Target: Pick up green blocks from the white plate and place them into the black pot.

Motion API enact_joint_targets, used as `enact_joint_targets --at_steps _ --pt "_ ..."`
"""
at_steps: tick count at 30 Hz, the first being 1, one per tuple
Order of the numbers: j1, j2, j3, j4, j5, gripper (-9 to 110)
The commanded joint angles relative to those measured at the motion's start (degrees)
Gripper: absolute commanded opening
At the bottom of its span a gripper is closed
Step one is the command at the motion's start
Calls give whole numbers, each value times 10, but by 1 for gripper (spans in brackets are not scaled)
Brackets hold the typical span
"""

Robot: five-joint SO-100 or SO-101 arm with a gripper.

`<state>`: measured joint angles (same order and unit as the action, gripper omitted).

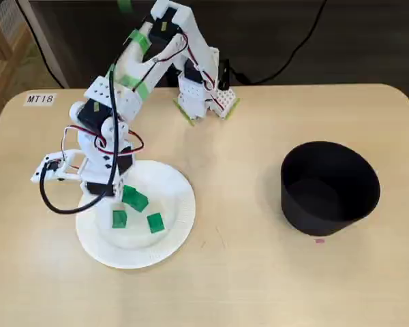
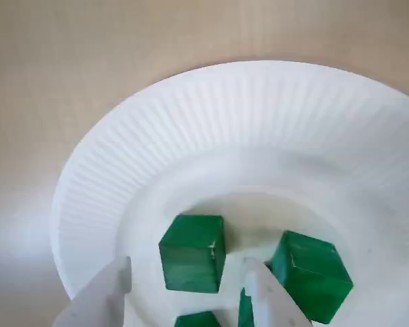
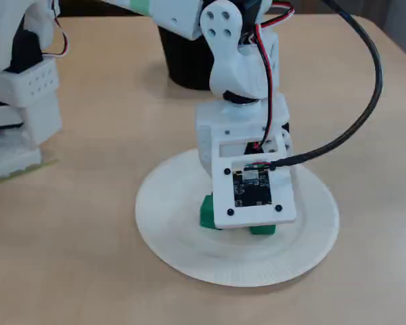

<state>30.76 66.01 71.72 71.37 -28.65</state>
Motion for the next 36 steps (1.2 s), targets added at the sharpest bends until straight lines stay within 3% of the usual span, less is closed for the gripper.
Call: enact_joint_targets --at_steps 1,8,16,27,32,36 --pt "-11 1 -29 2 4 24" --pt "-21 -23 -34 -11 15 20" --pt "-23 -51 -59 -34 44 -2" --pt "-31 20 -85 4 53 -2" --pt "-102 163 -85 51 91 -2" --pt "-229 287 -57 50 145 -2"
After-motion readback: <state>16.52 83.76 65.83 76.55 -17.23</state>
